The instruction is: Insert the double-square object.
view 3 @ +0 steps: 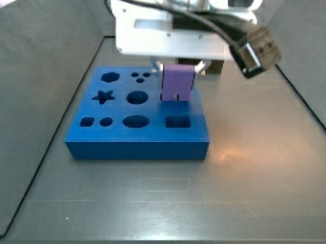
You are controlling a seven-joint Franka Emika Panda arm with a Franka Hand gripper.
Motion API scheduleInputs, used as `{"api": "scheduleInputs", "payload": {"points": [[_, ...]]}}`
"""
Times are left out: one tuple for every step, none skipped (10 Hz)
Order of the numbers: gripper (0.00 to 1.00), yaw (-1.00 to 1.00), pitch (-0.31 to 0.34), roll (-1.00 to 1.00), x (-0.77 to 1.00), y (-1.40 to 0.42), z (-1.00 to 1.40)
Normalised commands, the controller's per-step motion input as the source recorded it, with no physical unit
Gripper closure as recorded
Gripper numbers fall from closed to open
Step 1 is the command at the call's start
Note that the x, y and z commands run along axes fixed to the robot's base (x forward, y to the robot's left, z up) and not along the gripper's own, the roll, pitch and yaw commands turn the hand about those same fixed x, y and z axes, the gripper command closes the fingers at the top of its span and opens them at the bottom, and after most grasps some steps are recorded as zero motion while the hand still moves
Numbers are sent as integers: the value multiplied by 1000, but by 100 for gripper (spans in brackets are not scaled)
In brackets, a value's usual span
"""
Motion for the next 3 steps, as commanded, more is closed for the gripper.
{"api": "scheduleInputs", "payload": {"points": [[100, -83, -40, -107, 117, 11, -386], [100, -20, -47, -90, 9, 57, -146], [100, 0, -174, -90, 0, 49, -149]]}}
